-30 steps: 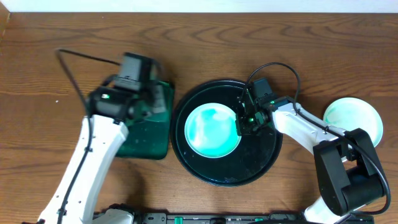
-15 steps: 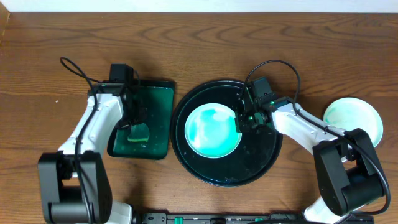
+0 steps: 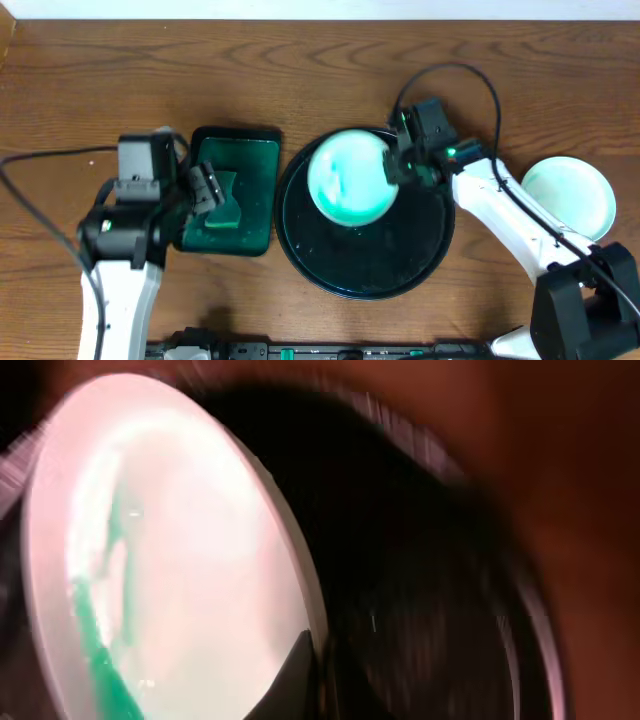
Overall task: Clean dirty plates on tray and stack at the side
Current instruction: 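Lift the last plate with right gripper and tilt it over the green tray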
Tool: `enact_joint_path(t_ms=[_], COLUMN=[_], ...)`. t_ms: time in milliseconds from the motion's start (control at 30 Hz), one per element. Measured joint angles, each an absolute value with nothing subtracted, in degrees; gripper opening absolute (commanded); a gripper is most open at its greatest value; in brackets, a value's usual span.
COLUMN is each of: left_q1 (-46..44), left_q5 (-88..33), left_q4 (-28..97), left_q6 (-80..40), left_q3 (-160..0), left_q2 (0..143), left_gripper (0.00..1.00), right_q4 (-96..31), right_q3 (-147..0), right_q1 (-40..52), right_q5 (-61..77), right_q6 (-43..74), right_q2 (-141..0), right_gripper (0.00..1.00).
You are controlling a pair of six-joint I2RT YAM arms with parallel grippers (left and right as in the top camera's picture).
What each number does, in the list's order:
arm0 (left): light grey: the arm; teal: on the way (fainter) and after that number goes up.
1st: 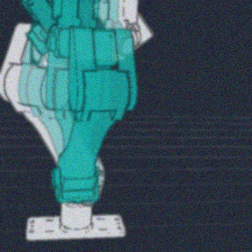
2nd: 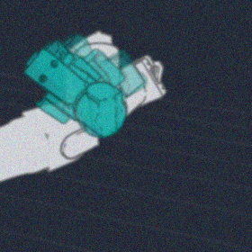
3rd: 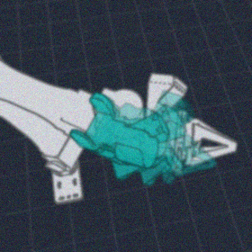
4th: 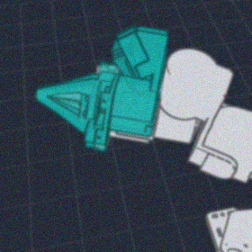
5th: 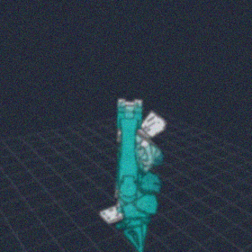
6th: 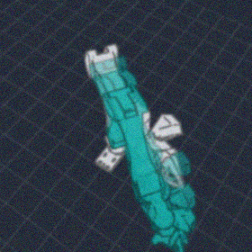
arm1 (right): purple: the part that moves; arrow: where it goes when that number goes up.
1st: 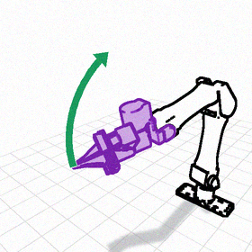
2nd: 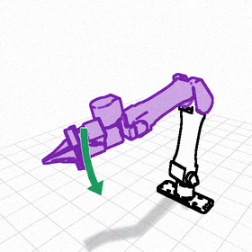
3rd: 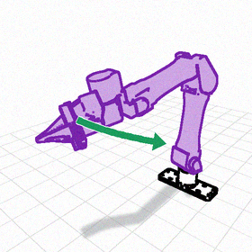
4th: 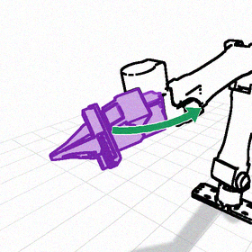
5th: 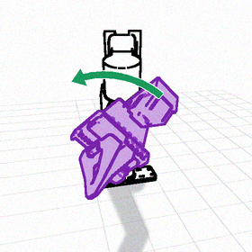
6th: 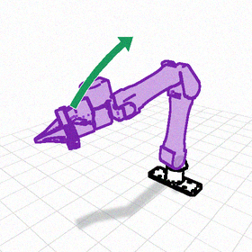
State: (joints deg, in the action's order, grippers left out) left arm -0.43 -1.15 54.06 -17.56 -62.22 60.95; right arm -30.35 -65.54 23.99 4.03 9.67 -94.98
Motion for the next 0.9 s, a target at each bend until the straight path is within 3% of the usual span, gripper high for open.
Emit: enact_joint_path(t_ms=[300, 500, 900], left_q1=[-0.4, -0.4, -0.4], left_q5=[-1.2, -1.1, -1.1], left_q4=[58.9, 59.7, 60.0], left_q6=[-17.8, -18.0, -18.0], left_q3=[-62.3, -62.3, -62.3], left_q2=[54.1, 54.0, 54.0], left_gripper=[0.79, 0.79, 0.79], right_q4=[-6.0, 12.8, 18.2], right_q3=[-70.5, -71.0, -70.7], right_q1=[37.8, 49.5, 54.3], right_q5=[-0.6, -13.1, -26.1], right_q6=[3.5, -2.7, -13.9], right_q2=[-95.8, -105.0, -108.1], right_gripper=[0.01, 0.01, 0.01])
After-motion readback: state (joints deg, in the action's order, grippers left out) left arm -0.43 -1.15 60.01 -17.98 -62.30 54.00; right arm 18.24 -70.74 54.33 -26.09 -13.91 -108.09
